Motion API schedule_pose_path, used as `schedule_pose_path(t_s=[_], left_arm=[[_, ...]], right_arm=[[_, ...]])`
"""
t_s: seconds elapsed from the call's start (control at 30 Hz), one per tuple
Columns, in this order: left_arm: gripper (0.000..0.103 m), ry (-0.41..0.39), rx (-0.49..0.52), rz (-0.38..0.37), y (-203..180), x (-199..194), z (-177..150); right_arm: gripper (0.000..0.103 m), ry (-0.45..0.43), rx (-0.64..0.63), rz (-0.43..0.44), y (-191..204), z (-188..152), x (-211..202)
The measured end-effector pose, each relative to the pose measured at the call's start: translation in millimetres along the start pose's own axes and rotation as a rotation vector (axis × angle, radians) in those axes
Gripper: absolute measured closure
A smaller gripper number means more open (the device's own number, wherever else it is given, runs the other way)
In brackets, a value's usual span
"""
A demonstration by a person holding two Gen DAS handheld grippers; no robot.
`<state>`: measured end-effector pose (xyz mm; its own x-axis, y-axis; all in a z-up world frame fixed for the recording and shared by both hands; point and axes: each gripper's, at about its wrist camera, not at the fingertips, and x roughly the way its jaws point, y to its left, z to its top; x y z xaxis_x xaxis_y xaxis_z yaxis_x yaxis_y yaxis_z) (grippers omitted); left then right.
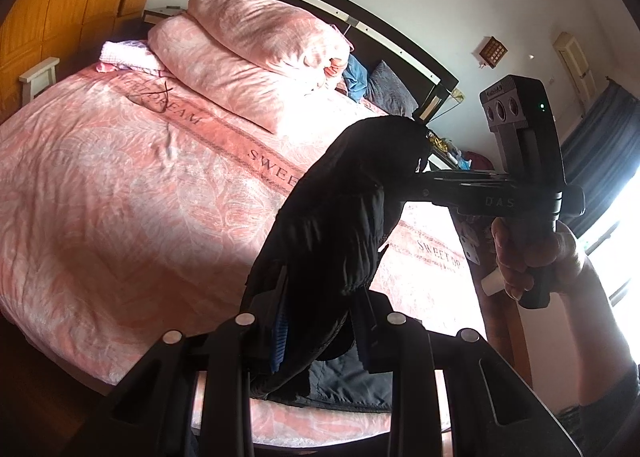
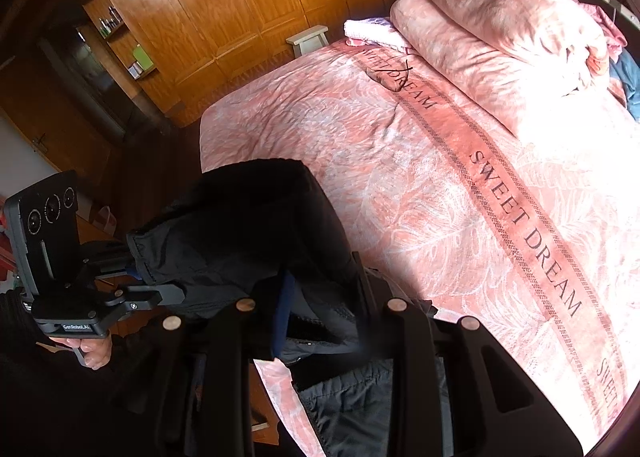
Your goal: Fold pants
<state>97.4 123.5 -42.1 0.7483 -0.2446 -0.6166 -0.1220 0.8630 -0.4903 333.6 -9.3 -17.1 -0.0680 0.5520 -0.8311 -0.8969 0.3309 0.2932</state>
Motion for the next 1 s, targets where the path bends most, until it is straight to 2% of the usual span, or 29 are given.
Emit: schedule_pose_path(t_s=[1.0], left_arm=[[0.076,0.045,0.197,-0.009,-81,32,-15]], right_arm=[[0.077,-0.041,0.051,-0.031,-44,-58,-34]])
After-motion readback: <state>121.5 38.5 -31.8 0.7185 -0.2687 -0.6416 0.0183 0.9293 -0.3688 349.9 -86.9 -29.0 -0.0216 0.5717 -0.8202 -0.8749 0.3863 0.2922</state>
